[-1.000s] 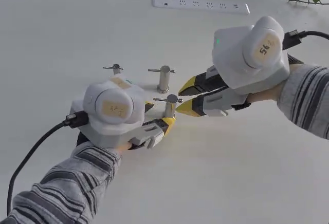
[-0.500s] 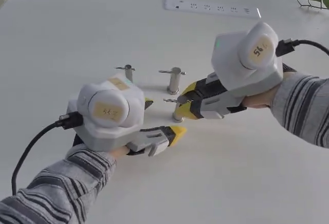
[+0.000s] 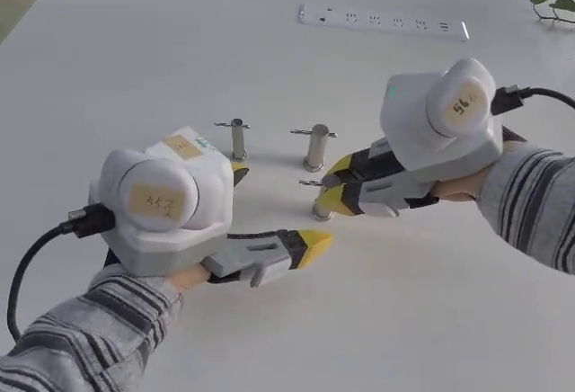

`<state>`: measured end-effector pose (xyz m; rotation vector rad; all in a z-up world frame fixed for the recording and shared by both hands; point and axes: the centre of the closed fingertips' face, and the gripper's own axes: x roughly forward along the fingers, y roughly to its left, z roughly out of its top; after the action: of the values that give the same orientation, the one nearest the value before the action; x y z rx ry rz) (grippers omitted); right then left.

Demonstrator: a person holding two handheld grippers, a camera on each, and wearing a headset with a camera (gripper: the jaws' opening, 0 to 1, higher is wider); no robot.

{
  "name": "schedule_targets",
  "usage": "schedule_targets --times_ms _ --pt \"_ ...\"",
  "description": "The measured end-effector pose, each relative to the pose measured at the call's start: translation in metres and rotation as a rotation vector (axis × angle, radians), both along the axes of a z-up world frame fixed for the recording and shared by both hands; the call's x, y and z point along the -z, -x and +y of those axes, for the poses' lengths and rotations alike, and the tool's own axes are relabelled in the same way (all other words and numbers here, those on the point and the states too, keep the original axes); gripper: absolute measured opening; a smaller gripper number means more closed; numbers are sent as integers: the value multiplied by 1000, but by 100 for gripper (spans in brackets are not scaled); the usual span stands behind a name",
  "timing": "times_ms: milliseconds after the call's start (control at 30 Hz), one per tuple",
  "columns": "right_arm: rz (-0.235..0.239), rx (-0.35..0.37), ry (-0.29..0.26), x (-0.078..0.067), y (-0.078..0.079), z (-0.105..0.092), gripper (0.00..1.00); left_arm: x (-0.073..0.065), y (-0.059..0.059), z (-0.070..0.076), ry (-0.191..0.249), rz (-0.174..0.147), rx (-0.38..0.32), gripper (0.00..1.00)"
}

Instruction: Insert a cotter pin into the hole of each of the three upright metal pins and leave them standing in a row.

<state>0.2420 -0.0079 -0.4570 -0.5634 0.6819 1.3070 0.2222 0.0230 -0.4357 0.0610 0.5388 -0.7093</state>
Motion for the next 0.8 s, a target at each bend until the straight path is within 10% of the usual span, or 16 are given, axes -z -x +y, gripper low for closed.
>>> schedule_targets --times_ms 800 --pt "-22 71 38 -8 -44 -54 8 -17 6 31 -26 -22 -26 87"
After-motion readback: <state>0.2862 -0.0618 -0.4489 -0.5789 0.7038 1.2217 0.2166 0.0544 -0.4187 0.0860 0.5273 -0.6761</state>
